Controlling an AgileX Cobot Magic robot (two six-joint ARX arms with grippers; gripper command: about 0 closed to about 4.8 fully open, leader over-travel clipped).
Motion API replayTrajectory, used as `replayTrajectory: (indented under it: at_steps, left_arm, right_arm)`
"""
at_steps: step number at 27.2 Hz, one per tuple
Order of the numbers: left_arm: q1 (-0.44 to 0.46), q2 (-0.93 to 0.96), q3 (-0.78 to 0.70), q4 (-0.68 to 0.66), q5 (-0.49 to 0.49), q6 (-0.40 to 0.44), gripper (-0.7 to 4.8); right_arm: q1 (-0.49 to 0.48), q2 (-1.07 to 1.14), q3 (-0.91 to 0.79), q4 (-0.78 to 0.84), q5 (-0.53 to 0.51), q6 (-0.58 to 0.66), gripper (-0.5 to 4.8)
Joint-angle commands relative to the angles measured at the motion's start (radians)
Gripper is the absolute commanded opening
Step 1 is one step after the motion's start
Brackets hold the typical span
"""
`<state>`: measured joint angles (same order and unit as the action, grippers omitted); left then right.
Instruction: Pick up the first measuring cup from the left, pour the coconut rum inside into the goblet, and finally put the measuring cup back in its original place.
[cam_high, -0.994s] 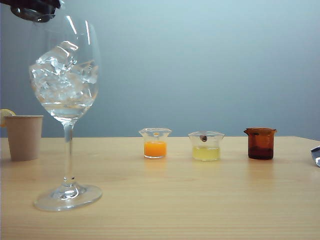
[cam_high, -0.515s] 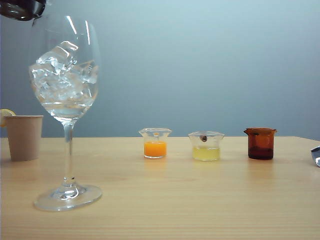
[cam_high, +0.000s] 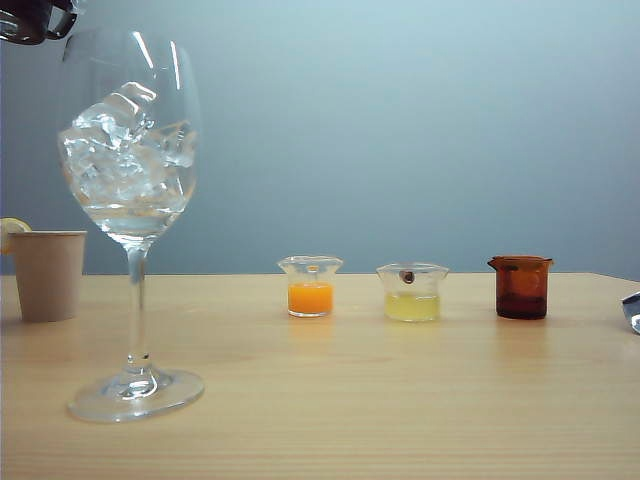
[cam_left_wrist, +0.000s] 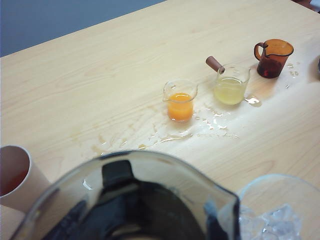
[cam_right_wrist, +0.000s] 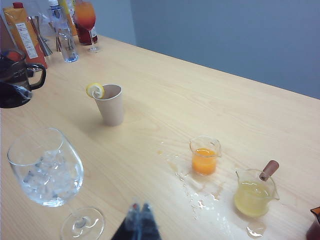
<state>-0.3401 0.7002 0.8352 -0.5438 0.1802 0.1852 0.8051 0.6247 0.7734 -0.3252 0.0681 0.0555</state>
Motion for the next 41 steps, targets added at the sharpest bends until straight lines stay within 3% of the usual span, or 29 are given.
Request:
replayTrajectory:
  at_steps: [1, 17, 25, 41]
  left_arm:
    - [0.001, -0.004, 0.004, 0.019, 0.004, 0.026, 0.17]
    - [-0.008, -0.003, 0.005, 0.076, 0.026, 0.012, 0.16]
    - [-0.138, -0.002, 0.005, 0.089, -0.117, -0.002, 0.11]
    - [-0.138, 0.009, 0.004, 0.088, -0.158, 0.055, 0.11]
  right_arm:
    - [0.0, -0.001, 0.004, 0.024, -0.002, -0.003, -0.03]
    - [0.0, -0.001, 0.004, 0.024, -0.003, -0.003, -0.03]
    - [0.0, -0.001, 0.004, 0.024, -0.003, -0.003, -0.03]
    - [0.0, -0.001, 0.004, 0.024, -0.003, -0.003, -0.03]
